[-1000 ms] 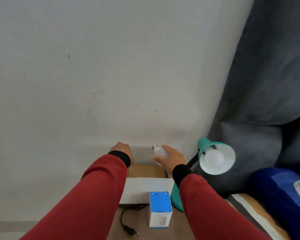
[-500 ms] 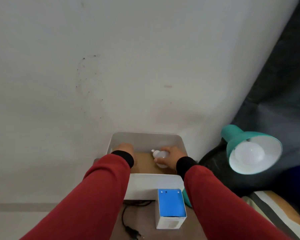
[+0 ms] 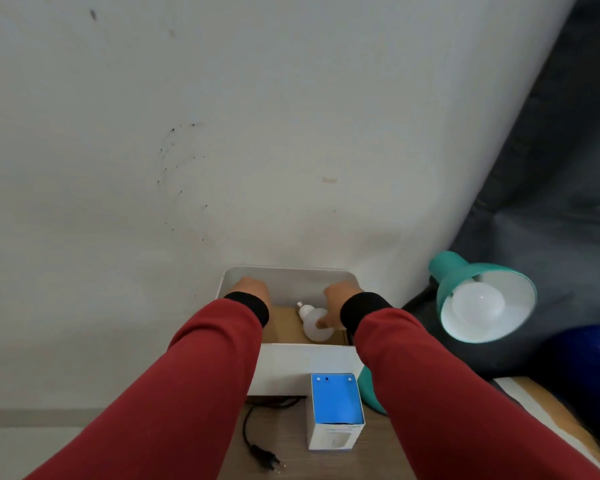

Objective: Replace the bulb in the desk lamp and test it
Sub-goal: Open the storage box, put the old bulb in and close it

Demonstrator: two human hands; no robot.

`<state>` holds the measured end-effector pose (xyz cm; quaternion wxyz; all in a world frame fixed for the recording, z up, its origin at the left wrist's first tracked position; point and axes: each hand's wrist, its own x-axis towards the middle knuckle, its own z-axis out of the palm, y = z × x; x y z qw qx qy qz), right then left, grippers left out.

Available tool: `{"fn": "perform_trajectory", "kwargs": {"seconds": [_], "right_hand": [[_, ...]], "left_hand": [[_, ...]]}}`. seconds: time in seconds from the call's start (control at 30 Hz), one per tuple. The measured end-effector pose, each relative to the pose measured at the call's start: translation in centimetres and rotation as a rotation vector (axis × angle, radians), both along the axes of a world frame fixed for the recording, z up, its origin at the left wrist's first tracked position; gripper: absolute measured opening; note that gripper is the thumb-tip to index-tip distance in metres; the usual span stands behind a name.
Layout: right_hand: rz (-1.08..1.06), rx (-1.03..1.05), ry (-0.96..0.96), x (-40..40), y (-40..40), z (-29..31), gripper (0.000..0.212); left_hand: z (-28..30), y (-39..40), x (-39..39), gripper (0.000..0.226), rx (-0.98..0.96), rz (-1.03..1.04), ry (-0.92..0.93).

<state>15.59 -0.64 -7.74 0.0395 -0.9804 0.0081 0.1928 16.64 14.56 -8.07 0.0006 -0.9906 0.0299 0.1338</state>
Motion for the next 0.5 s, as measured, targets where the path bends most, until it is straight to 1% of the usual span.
{"fn": "perform_trajectory", "kwargs": {"seconds": [0.07,0.17,0.37,0.5], "right_hand": [[0.041,-0.069,-0.006,-0.6,0.0,1.1,0.047],[0.066,-0.13,-0.021,-1.8,-0.1,2.6,0.042],[0.081,-0.171,-0.069,-5.6,-0.2,5.9,0.044],[0.065,-0.166,-0.098,-9.3,-0.2,7.6,0.046]], "left_hand": [[0.9,0.1,-0.6,0.033,-0.002,0.001,-0.022],[2.1,0.4,-1.7,0.031,-0.009,0.01,-0.063],[5.4,1.2,-5.2,0.03,-0.077,0.069,-0.111],[7.3,1.6,-8.4,0.03,-0.073,0.074,-0.135]]}}
